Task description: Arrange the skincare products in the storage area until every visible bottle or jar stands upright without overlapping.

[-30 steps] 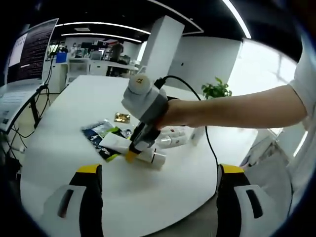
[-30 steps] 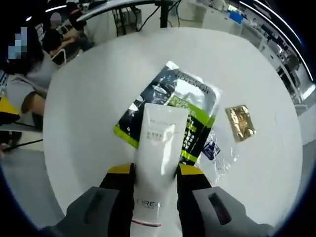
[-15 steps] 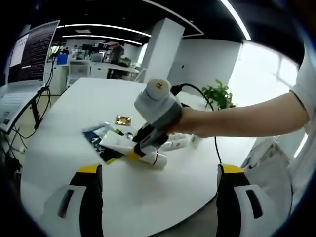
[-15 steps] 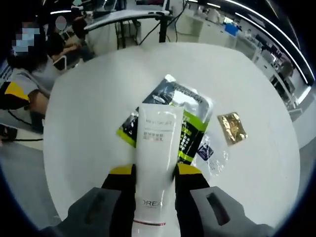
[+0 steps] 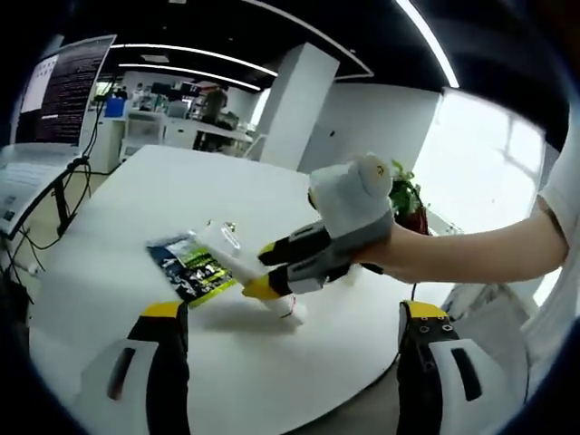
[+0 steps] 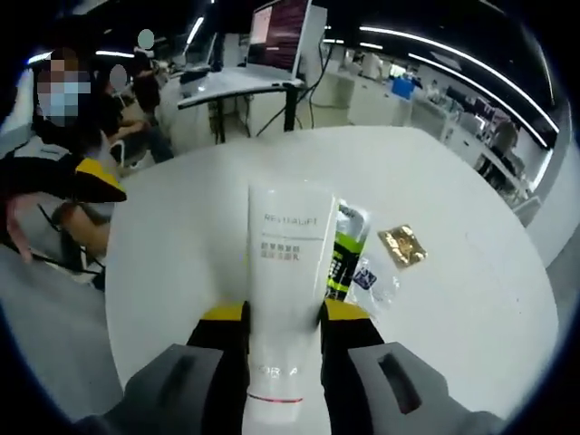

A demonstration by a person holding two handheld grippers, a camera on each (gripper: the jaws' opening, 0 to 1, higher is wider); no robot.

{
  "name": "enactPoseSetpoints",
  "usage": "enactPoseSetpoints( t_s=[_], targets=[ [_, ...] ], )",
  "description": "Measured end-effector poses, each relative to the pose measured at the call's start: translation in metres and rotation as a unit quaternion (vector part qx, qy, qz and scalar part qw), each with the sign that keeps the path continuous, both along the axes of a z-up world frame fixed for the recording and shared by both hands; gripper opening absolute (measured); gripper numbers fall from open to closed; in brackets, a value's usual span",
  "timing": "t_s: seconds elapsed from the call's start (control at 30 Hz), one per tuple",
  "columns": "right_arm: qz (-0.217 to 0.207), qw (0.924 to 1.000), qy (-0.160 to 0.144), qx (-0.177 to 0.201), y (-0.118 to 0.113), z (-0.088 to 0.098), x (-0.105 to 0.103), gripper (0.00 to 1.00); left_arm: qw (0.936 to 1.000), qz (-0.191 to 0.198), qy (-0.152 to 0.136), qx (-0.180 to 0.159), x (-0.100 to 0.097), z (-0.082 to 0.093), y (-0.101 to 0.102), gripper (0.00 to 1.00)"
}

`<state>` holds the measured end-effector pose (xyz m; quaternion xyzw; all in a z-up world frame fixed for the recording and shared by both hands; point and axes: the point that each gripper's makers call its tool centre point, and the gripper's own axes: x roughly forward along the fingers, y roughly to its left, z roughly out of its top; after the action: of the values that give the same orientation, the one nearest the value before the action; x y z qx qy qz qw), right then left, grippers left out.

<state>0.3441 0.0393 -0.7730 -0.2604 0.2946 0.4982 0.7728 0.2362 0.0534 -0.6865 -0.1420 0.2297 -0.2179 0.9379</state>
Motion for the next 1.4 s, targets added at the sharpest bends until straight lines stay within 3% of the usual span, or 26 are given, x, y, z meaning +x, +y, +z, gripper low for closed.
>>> enactPoseSetpoints(
  t_s=[0.27,0.67,0.93,1.2,1.33,1.4],
  targets=[
    [-0.014,0.9993,-0.016,0.031,-0.011,0.01,-0.013,0.28,0.9994,0.018,-0.02,-0.022,0.004,0.009,0.007,0.83],
    [-0.005,0.9963,-0.05,0.07,-0.009,0.044,-0.06,0.28,0.9976,0.053,-0.015,-0.042,0.007,0.01,0.02,0.71],
    [-0.018,0.9927,-0.071,0.095,-0.01,0.068,-0.08,0.28,0.9988,0.039,-0.017,-0.024,0.005,0.009,0.014,0.66],
    [-0.025,0.9906,-0.083,0.105,-0.01,0.074,-0.094,0.28,0.9989,0.022,-0.037,-0.019,0.005,0.017,0.007,0.54],
    [-0.034,0.989,-0.076,0.122,-0.009,0.081,-0.098,0.28,0.9981,0.009,-0.041,-0.045,0.003,0.02,0.004,0.39],
    [-0.034,0.9882,-0.075,0.129,-0.009,0.084,-0.099,0.28,0.9977,0.004,-0.051,-0.044,0.003,0.025,0.002,0.37]
  ],
)
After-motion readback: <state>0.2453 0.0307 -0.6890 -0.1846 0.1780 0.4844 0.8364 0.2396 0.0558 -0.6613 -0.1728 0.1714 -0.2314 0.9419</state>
